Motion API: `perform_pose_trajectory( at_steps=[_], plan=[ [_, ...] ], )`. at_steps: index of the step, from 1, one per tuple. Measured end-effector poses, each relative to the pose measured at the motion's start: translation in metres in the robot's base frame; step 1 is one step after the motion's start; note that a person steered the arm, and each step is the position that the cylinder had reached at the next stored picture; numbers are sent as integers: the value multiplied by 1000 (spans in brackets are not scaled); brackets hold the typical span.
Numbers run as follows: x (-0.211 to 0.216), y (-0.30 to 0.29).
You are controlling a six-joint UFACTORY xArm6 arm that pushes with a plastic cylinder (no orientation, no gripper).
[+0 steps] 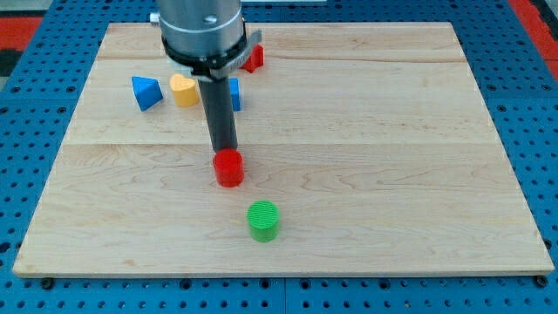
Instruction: Move the yellow hexagon towards the top left of the board
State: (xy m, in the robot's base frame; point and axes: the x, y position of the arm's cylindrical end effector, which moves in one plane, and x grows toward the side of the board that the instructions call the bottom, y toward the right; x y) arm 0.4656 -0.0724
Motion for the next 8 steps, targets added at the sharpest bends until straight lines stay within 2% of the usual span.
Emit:
perform_pose_trajectory(
  at_steps=[2, 3, 6, 8],
  plan=[
    [42, -5],
    [45, -5],
    [-112, 111],
    [-216, 84]
  ],
)
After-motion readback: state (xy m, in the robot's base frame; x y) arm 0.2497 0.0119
